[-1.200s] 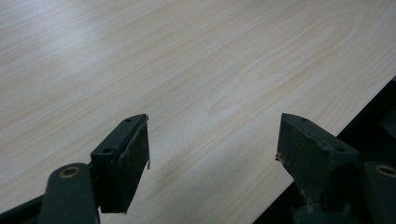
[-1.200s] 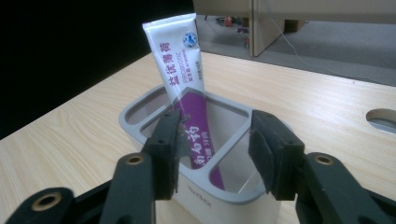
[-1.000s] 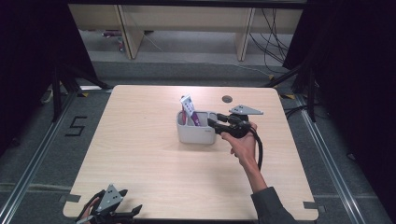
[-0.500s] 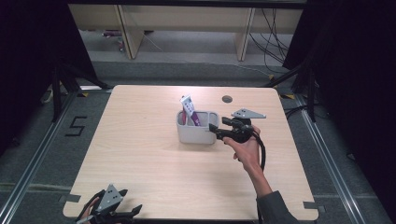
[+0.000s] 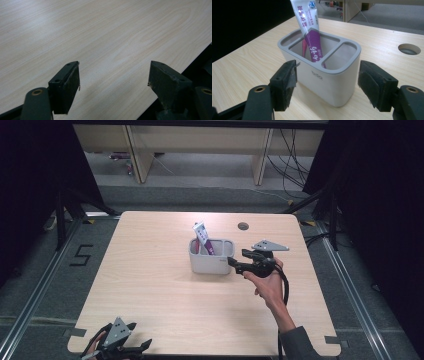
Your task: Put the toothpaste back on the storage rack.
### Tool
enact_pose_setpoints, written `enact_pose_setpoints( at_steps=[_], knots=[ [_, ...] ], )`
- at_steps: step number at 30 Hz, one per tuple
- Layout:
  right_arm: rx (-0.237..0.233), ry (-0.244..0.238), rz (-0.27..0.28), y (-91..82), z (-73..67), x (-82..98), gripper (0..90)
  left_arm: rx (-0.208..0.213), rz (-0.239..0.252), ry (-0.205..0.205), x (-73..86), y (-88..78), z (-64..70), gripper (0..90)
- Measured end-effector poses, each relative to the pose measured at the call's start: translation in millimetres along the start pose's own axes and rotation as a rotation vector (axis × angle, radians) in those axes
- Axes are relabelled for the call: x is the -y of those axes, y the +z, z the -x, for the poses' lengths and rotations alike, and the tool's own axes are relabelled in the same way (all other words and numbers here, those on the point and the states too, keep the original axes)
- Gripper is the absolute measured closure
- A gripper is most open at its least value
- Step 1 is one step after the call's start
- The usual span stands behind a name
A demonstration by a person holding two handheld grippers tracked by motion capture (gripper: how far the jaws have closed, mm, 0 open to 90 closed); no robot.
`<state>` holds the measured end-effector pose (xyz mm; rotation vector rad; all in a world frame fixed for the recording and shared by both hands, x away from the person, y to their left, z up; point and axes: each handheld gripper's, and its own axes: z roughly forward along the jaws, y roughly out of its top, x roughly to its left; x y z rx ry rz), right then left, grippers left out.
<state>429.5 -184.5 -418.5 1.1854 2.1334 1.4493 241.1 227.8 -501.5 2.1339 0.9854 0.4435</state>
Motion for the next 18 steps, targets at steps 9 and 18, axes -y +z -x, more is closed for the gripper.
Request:
enact_pose_setpoints(
  at_steps=[9,18],
  knots=[
    [-0.004,-0.038,-0.010,-6.2,-3.2,5.5,31.3,-0.001,-0.004,0.004,-1.7,0.8,0.2,24.7],
    [-0.009,-0.050,-0.021,-14.0,-1.2,14.2,30.5,0.001,0.013,-0.013,-1.1,2.2,0.3,24.7]
  ],
)
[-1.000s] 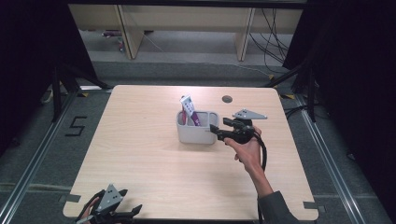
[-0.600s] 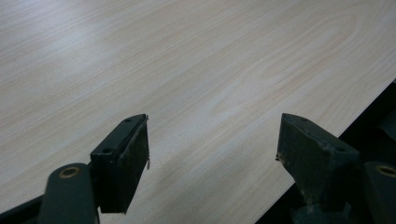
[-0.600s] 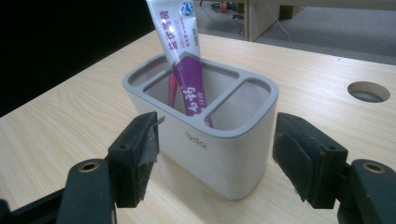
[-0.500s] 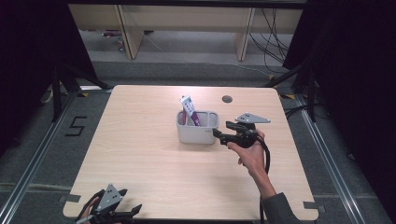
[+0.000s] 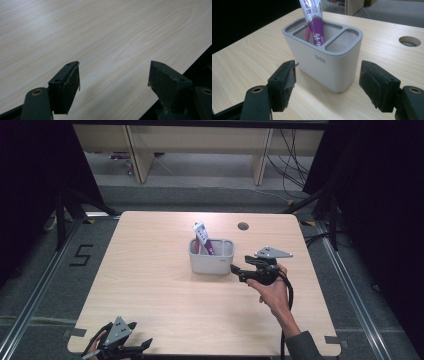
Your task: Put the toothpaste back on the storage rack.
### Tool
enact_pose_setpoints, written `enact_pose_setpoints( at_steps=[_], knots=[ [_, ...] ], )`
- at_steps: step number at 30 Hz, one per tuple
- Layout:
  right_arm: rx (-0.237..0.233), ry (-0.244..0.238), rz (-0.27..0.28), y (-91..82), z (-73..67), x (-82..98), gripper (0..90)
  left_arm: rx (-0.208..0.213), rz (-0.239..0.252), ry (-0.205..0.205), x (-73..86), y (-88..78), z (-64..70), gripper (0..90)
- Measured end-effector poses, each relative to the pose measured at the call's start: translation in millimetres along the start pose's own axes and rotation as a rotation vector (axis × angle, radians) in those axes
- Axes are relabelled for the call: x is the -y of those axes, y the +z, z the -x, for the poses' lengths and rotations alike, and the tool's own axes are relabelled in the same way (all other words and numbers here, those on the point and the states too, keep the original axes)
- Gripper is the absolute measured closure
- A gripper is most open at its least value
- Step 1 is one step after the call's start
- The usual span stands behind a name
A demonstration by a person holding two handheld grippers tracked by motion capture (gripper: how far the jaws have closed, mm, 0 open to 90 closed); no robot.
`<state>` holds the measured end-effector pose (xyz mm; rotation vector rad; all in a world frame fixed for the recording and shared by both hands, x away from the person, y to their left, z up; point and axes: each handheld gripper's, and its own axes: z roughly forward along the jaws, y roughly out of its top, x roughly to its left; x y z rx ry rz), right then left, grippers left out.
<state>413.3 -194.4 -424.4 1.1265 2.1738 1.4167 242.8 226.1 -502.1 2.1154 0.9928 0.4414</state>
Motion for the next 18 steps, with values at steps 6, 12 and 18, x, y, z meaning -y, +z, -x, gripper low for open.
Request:
enact_pose_setpoints(
  at_steps=[6,12,18],
  knots=[
    [0.006,0.007,-0.014,-7.2,-1.0,7.1,29.7,-0.002,-0.005,0.003,-0.2,-0.9,-0.7,24.7],
    [-0.005,0.001,-0.038,-10.4,-0.8,15.9,28.3,-0.012,-0.018,0.008,0.5,-2.9,-2.2,24.7],
    [0.000,0.014,-0.051,-15.1,-0.4,22.8,28.3,-0.013,-0.018,0.011,1.1,-3.5,-1.8,24.7]
  ],
)
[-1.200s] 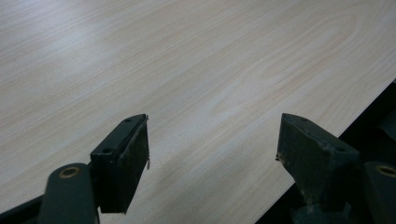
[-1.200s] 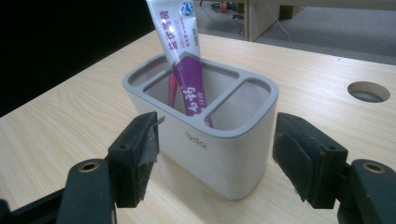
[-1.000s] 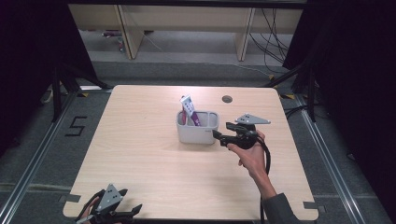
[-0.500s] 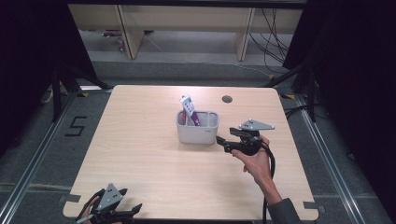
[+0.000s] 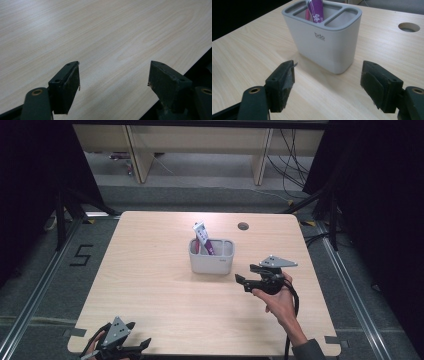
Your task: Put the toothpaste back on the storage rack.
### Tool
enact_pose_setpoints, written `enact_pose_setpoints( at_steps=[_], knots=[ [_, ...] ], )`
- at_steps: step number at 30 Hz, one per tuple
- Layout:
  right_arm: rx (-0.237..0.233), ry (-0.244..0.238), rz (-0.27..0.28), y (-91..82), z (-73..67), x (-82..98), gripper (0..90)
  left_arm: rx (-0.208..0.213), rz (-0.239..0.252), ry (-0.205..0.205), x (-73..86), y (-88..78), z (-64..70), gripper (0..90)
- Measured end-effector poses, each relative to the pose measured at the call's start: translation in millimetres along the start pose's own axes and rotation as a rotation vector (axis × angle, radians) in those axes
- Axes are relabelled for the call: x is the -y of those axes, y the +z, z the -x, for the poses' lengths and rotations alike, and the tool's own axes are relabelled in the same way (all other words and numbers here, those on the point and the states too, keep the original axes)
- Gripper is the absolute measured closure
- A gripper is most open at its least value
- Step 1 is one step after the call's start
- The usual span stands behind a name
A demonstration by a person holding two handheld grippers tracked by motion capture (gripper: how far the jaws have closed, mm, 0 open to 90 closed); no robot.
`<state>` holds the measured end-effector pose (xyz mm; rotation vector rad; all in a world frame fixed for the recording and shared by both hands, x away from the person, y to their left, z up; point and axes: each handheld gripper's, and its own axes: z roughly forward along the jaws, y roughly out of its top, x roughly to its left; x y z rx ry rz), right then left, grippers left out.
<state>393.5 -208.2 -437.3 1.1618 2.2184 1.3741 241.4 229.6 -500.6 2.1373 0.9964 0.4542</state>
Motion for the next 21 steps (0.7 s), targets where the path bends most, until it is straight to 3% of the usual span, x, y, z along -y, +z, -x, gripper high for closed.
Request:
enact_pose_setpoints(
  at_steps=[1,3,5,6,7,9,10,17,21],
  knots=[
    [0.019,-0.021,0.004,-1.2,0.4,1.7,28.3,-0.001,0.001,-0.003,0.4,0.0,0.4,24.7],
    [0.007,-0.016,-0.009,-3.0,-0.5,4.2,28.3,0.003,0.009,-0.018,0.4,0.4,0.6,24.7],
    [0.015,-0.019,-0.004,-5.5,-0.7,5.9,28.2,0.004,0.008,-0.008,0.0,0.0,-0.5,24.7],
    [0.001,0.002,-0.006,-7.0,-1.9,7.6,28.0,0.006,0.006,-0.007,-0.4,0.3,-0.5,24.7],
    [0.004,-0.015,-0.006,-8.4,-0.6,8.2,27.9,0.006,0.010,-0.002,0.1,0.8,-0.1,24.7],
    [0.002,0.020,-0.019,-11.3,-3.2,11.9,27.6,0.002,0.008,-0.007,0.4,1.0,1.1,24.7],
    [0.004,0.001,-0.028,-13.0,-2.0,14.6,27.5,0.001,0.009,-0.009,0.4,1.0,1.1,24.7],
    [0.020,-0.007,-0.020,-19.7,-2.1,27.3,27.3,0.001,0.009,-0.007,0.6,0.9,1.0,24.7],
    [0.012,-0.002,-0.042,-24.7,-2.9,34.7,27.3,0.004,0.011,-0.004,1.3,1.1,0.8,24.7]
  ],
)
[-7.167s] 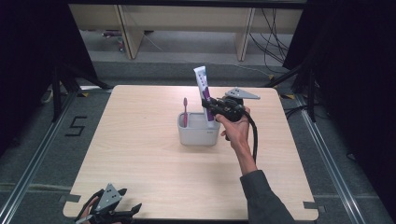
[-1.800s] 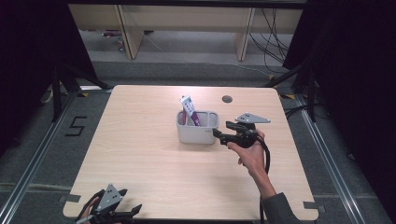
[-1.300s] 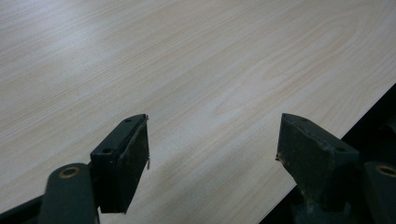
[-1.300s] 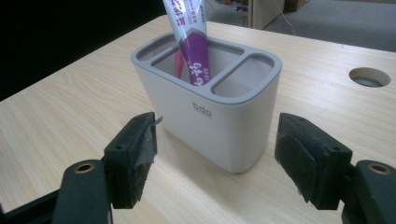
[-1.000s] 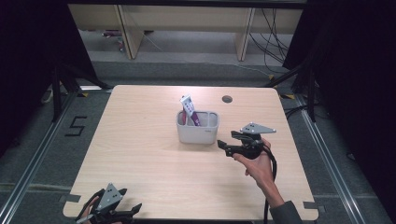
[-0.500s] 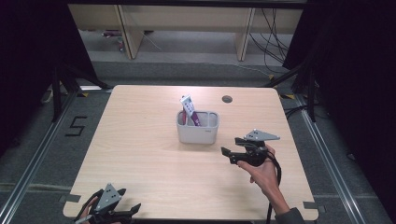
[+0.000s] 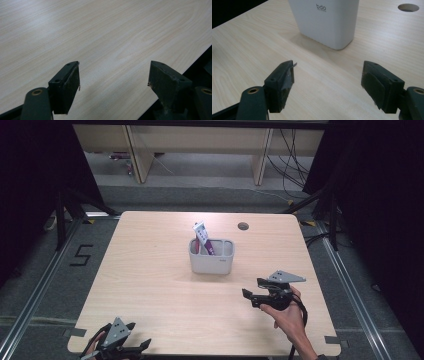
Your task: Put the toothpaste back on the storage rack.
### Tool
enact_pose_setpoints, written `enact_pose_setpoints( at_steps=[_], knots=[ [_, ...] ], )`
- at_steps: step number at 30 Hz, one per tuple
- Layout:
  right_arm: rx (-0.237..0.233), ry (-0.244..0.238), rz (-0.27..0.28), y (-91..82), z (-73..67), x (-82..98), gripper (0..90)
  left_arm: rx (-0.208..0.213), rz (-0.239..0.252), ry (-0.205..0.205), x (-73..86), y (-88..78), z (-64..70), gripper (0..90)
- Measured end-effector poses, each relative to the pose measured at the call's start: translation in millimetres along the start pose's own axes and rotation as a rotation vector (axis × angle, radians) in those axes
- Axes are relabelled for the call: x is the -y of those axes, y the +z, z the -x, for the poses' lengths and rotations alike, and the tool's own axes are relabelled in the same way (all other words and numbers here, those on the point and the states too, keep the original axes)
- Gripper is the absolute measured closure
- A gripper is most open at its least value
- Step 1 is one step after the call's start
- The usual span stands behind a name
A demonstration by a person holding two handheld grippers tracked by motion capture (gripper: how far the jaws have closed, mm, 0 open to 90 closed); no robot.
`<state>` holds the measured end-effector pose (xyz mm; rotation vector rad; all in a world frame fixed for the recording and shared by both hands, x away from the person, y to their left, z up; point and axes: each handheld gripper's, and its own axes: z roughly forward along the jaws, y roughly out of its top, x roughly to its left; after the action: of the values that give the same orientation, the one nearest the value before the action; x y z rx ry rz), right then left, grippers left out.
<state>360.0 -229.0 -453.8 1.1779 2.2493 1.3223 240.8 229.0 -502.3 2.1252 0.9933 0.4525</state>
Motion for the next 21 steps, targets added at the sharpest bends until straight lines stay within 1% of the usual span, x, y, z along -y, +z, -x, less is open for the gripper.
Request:
enact_pose_setpoints(
  at_steps=[1,2,3,4,5,6,7,8,9,10,11,12,13,14,15,16,17,18,19,20,21],
  knots=[
    [0.009,0.009,0.006,0.5,-1.0,2.7,27.3,-0.001,0.000,0.000,0.1,0.0,0.0,24.7],
    [0.005,0.023,-0.004,0.7,-1.9,3.7,27.3,-0.001,0.001,-0.001,0.3,0.0,0.0,24.7],
    [0.001,0.015,0.004,-0.7,-1.7,5.2,27.2,-0.002,0.001,-0.003,0.5,-0.1,0.3,24.7],
    [-0.014,0.021,-0.004,-2.0,-1.3,5.9,27.1,0.000,0.003,-0.004,0.6,-0.1,0.5,24.7],
    [-0.015,0.019,-0.005,-3.2,-1.8,7.1,26.8,0.000,0.004,-0.004,0.6,-0.1,0.5,24.7],
    [-0.011,0.028,-0.009,-4.0,-3.4,7.9,26.5,0.000,0.004,-0.005,0.6,0.0,0.7,24.7],
    [-0.014,0.020,-0.001,-4.2,-2.8,9.3,25.8,0.001,0.005,-0.006,0.6,0.1,0.8,24.7],
    [-0.009,0.015,-0.001,-4.6,-3.1,10.2,25.2,0.001,-0.004,0.004,0.5,-0.5,0.1,24.7],
    [-0.007,0.025,-0.020,-6.1,-5.0,11.0,24.6,0.001,-0.003,0.004,0.6,-0.5,0.1,24.7],
    [-0.007,0.002,-0.006,-5.5,-3.8,12.0,24.3,0.001,0.003,-0.003,0.6,-0.1,0.5,24.7],
    [-0.021,0.039,-0.009,-5.6,-6.7,13.3,23.0,-0.001,0.004,-0.005,0.7,0.0,0.5,24.7],
    [-0.009,0.011,-0.008,-5.8,-5.1,14.0,21.5,0.000,0.003,-0.004,0.7,-0.2,0.4,24.7],
    [-0.011,0.029,-0.019,-6.2,-6.6,15.4,20.6,-0.008,-0.004,0.002,0.7,-0.3,-0.2,24.7],
    [-0.014,0.020,-0.018,-5.9,-6.1,16.2,20.4,0.000,-0.004,0.004,0.7,-0.7,-0.1,24.7],
    [-0.021,0.061,-0.023,-5.8,-9.5,18.1,20.1,-0.003,-0.008,0.007,0.7,-0.7,-0.3,24.7],
    [-0.017,0.039,-0.031,-6.4,-8.6,18.7,19.7,-0.001,-0.008,0.004,0.6,-0.9,0.1,24.7],
    [-0.024,0.030,-0.015,-5.1,-7.6,20.2,19.2,-0.004,-0.015,0.008,0.5,-1.4,-0.2,24.7],
    [-0.021,0.051,-0.030,-6.6,-9.6,21.1,18.8,-0.004,-0.015,0.009,0.5,-1.5,-0.3,24.7],
    [-0.019,0.026,-0.027,-6.8,-8.3,21.6,18.6,-0.005,-0.018,0.008,0.3,-1.7,-0.4,24.7],
    [-0.030,0.026,-0.022,-6.2,-8.1,22.8,18.3,-0.010,-0.021,0.011,0.2,-1.9,-0.8,24.6],
    [-0.019,0.039,-0.024,-7.6,-9.8,24.1,17.7,-0.011,-0.014,0.004,0.3,-1.1,-0.5,24.6]
  ],
)
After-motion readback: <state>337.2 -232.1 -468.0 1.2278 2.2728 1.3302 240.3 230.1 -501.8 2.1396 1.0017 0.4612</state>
